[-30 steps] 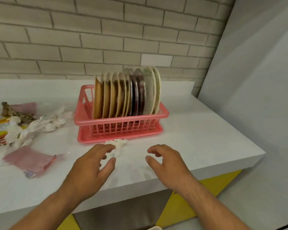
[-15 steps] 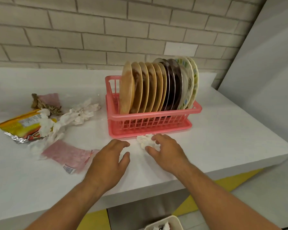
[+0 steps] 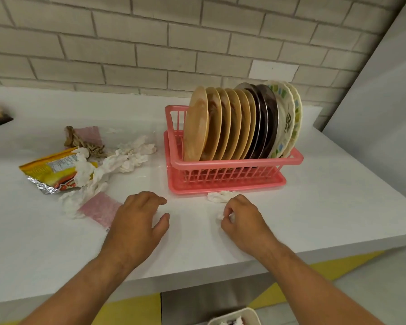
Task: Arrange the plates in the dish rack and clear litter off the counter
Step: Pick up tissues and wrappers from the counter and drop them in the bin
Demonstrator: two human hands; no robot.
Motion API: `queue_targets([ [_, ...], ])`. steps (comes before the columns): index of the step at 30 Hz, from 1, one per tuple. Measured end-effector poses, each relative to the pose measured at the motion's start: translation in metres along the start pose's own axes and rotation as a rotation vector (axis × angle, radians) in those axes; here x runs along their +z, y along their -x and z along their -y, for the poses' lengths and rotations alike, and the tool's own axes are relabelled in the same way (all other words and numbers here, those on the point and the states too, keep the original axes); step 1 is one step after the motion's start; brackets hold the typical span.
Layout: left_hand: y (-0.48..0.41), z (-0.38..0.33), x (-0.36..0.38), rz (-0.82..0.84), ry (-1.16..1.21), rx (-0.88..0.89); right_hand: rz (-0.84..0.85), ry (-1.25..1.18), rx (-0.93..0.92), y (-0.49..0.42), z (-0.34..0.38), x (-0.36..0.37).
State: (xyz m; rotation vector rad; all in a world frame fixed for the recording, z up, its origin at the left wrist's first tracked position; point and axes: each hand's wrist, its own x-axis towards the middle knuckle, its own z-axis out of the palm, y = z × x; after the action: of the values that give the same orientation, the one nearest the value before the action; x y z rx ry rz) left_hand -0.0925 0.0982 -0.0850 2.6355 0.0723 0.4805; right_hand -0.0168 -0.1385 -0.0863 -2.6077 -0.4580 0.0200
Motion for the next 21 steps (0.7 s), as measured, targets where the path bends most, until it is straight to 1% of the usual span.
queue_targets([
  [2,0.003,0.002,0.001,0.009,-0.004,0.018,0.013,-0.016,0.018,0.003,-0.001,-0.003],
  [5,0.002,-0.004,0.004,0.014,0.01,0.056,0.097,-0.067,0.068,0.008,-0.005,-0.009],
  [9,-0.013,-0.032,0.023,0.07,-0.032,0.169,0.143,-0.108,0.117,0.018,-0.018,-0.018],
  [12,-0.039,-0.058,0.047,0.166,-0.11,0.274,0.138,-0.132,0.147,0.026,-0.03,-0.026],
  [17,-0.079,-0.094,0.092,0.266,-0.28,0.319,0.111,-0.169,0.172,0.037,-0.056,-0.041],
  [19,-0.083,-0.106,0.106,0.275,-0.385,0.319,0.117,-0.197,0.167,0.042,-0.067,-0.047],
  [21,-0.082,-0.114,0.116,0.238,-0.478,0.32,0.12,-0.233,0.162,0.049,-0.079,-0.052],
])
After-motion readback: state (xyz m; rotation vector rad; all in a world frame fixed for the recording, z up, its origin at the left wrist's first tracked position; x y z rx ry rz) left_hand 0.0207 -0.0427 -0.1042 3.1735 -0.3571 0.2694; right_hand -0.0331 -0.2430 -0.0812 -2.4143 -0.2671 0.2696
